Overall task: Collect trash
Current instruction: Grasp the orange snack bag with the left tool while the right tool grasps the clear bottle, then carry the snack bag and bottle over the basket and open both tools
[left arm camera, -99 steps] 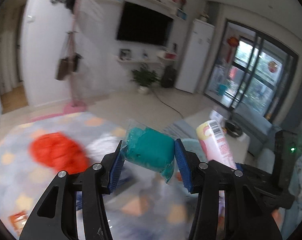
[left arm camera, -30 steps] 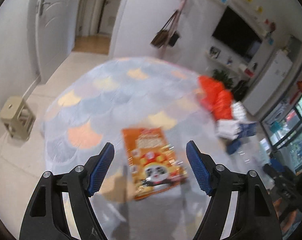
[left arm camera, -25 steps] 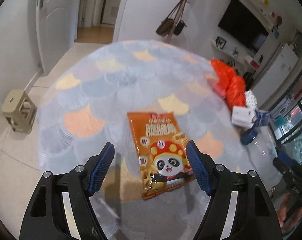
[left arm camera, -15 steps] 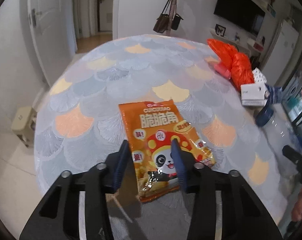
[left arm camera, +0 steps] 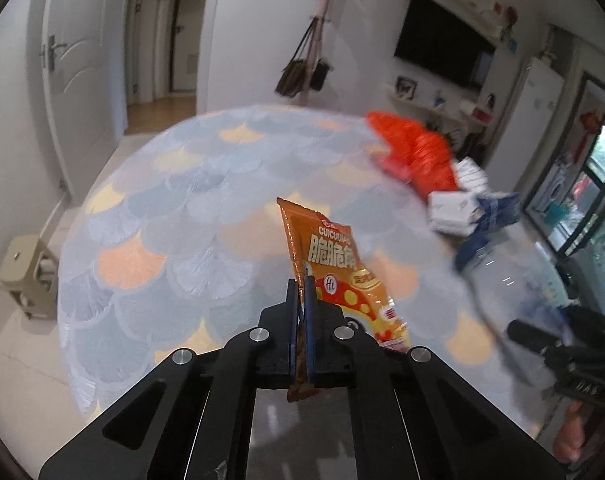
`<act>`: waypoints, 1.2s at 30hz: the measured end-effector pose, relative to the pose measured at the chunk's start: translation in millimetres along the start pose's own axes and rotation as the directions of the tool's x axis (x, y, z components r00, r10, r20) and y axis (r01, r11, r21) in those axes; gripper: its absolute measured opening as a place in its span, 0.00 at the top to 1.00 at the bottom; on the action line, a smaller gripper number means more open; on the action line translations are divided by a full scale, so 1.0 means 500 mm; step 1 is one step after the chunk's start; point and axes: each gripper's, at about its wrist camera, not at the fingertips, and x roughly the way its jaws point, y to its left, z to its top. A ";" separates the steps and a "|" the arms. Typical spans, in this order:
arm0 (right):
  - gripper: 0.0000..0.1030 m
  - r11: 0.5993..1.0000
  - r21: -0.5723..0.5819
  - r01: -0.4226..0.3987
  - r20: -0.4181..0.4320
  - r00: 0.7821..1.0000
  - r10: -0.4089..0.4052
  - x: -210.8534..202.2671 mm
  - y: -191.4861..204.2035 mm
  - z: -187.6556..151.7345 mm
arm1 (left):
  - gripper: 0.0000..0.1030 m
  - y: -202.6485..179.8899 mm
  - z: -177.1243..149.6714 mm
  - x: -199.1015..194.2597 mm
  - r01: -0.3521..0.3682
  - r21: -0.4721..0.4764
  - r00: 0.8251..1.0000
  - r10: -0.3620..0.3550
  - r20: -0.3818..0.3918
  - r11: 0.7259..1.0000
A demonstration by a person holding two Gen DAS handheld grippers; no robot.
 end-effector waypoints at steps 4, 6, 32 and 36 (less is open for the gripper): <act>0.49 0.997 0.013 -0.078 0.035 0.996 0.077 -0.028 0.022 0.007 | 0.99 -0.025 0.019 -0.043 0.047 0.023 0.997 -0.048 0.061 0.999; 0.49 0.996 0.012 -0.094 0.058 0.994 0.093 -0.047 0.029 0.015 | 0.99 -0.038 0.030 -0.059 0.062 0.032 0.994 -0.064 0.085 0.998; 0.49 0.875 0.369 0.313 0.278 0.861 -0.425 -0.288 -0.345 0.060 | 0.99 -0.535 0.201 0.046 0.374 0.328 0.906 -0.417 0.071 0.868; 0.49 0.802 0.473 0.366 0.209 0.838 -0.505 -0.271 -0.439 0.028 | 0.99 -0.633 0.194 0.115 0.418 0.360 0.893 -0.450 0.003 0.834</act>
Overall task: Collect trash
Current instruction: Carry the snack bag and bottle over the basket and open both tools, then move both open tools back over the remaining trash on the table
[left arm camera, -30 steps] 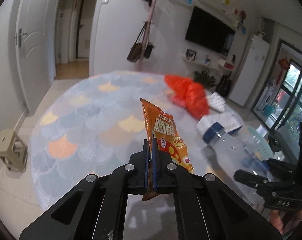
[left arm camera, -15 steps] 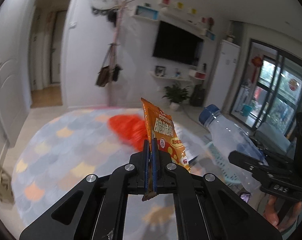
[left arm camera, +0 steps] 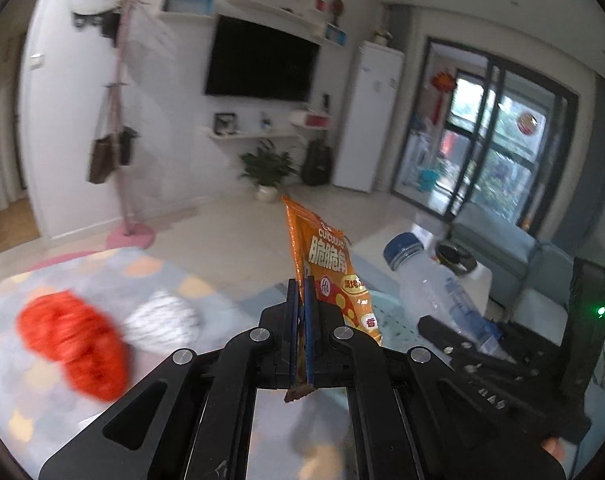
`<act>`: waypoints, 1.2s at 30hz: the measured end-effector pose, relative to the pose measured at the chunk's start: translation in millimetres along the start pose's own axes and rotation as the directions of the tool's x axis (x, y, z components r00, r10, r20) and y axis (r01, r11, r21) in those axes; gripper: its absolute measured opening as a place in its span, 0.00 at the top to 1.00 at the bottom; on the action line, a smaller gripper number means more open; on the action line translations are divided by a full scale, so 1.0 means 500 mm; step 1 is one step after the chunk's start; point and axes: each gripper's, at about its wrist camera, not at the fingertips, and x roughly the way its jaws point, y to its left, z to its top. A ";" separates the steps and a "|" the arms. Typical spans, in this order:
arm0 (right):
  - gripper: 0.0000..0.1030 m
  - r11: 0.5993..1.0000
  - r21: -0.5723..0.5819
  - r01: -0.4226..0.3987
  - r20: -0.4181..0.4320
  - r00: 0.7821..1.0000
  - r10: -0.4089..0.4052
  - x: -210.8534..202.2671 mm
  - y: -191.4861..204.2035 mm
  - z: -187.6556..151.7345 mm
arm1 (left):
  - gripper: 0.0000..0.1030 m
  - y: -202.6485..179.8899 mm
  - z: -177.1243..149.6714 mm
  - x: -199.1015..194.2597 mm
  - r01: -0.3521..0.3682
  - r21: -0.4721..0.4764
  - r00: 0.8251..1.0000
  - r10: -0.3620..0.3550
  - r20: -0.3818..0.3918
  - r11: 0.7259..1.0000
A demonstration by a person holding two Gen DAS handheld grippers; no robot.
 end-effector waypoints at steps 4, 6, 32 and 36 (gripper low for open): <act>0.49 0.991 0.065 0.117 -0.042 0.993 -0.114 0.058 -0.061 -0.021 | 0.99 -0.043 0.005 0.110 0.027 0.030 0.997 -0.025 -0.067 0.999; 0.49 0.981 0.099 0.166 -0.074 0.985 -0.159 0.093 -0.086 -0.034 | 0.99 -0.052 0.003 0.151 0.034 0.039 0.995 -0.030 -0.095 0.999; 0.38 0.974 0.135 0.181 -0.150 0.976 -0.160 0.141 -0.091 -0.060 | 0.48 -0.008 -0.022 0.093 0.050 -0.009 0.993 -0.050 -0.110 0.999; 0.36 0.988 0.083 0.128 -0.107 0.987 -0.119 0.092 -0.032 -0.049 | 0.38 0.022 -0.028 0.003 0.044 -0.040 0.998 -0.046 -0.051 0.998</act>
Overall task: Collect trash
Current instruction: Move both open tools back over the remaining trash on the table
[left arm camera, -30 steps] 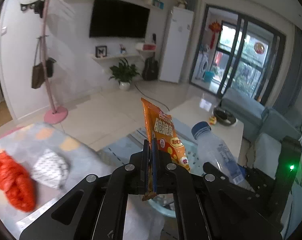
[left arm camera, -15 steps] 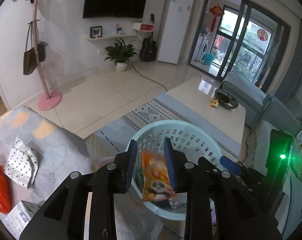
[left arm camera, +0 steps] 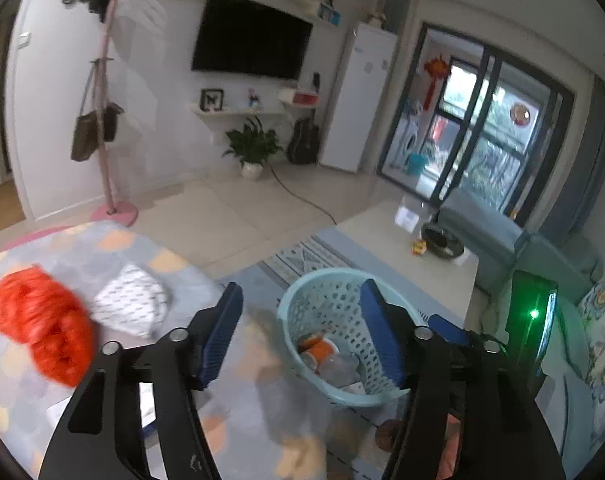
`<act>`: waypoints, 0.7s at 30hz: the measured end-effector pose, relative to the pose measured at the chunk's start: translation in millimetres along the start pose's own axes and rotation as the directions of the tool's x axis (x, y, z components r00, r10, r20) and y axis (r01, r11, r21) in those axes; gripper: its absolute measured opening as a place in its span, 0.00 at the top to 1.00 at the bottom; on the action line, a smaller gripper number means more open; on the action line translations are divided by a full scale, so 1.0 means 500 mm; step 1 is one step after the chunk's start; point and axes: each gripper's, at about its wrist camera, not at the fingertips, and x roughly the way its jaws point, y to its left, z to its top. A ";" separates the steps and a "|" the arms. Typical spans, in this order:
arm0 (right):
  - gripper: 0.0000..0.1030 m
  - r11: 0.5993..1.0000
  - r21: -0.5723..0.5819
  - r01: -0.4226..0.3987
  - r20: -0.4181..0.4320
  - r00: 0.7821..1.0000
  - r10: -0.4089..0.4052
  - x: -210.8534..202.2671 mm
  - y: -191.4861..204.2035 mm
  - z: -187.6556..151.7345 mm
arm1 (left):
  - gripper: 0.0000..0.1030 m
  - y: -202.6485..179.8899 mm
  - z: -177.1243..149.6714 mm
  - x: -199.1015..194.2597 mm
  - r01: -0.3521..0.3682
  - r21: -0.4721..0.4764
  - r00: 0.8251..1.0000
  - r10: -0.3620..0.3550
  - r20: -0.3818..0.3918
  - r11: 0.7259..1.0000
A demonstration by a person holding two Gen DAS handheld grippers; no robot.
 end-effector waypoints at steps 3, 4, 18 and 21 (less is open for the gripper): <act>0.33 0.998 -0.052 -0.037 0.033 0.999 0.039 -0.044 0.047 -0.001 | 0.32 0.029 -0.005 -0.068 -0.008 -0.020 0.999 0.009 0.044 1.000; 0.32 0.996 -0.072 -0.057 0.044 0.997 0.060 -0.060 0.065 -0.003 | 0.30 0.043 -0.009 -0.095 -0.011 -0.029 0.998 0.012 0.060 1.000; 0.14 0.925 -0.299 -0.237 0.063 0.962 0.267 -0.149 0.269 -0.043 | 0.13 0.238 -0.077 -0.206 -0.090 -0.086 0.994 0.095 0.056 0.992; 0.14 0.913 -0.318 -0.256 0.042 0.958 0.283 -0.132 0.288 -0.045 | 0.13 0.264 -0.096 -0.162 -0.096 -0.050 0.995 0.096 -0.004 0.994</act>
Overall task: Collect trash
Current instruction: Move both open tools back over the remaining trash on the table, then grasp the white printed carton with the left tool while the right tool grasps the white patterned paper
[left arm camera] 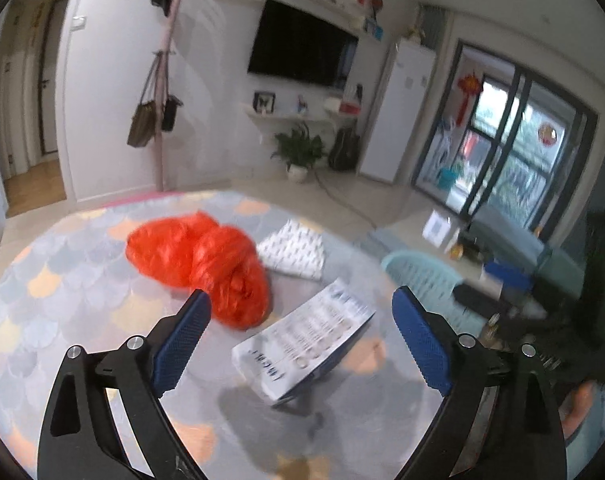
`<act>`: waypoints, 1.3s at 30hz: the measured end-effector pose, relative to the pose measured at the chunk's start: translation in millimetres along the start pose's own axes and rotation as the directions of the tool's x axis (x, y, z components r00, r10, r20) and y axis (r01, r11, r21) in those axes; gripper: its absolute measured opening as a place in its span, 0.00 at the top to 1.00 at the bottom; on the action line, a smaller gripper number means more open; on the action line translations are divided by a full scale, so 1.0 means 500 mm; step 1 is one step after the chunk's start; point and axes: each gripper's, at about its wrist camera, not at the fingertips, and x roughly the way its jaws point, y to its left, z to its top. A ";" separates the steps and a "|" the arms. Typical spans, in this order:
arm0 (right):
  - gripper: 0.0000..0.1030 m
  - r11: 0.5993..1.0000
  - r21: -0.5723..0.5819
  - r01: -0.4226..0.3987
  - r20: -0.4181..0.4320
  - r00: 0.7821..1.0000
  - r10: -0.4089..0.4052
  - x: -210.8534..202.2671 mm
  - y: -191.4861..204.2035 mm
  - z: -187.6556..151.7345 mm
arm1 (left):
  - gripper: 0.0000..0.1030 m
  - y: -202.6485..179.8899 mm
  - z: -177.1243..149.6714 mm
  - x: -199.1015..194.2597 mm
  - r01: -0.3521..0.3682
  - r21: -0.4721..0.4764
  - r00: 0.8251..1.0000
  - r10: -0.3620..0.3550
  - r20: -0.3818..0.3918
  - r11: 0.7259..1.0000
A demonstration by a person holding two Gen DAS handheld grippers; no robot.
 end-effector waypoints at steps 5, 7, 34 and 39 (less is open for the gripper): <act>0.14 0.999 0.028 -0.022 -0.018 1.000 0.022 0.055 -0.007 0.017 | 0.13 0.020 -0.014 0.087 0.004 0.023 0.996 -0.002 -0.088 1.000; 0.15 0.999 0.043 -0.034 -0.029 0.999 0.035 0.081 -0.016 0.024 | 0.14 0.019 -0.016 0.115 0.000 0.036 0.993 0.005 -0.120 0.999; 0.57 0.975 -0.109 -0.194 -0.231 0.959 0.165 0.366 0.024 0.086 | 0.27 -0.067 -0.089 0.171 -0.097 0.067 0.965 0.111 -0.239 0.993; 0.57 0.972 -0.116 -0.204 -0.277 0.946 0.166 0.400 0.036 0.093 | 0.40 -0.068 -0.103 0.176 -0.084 0.045 0.966 0.093 -0.241 0.995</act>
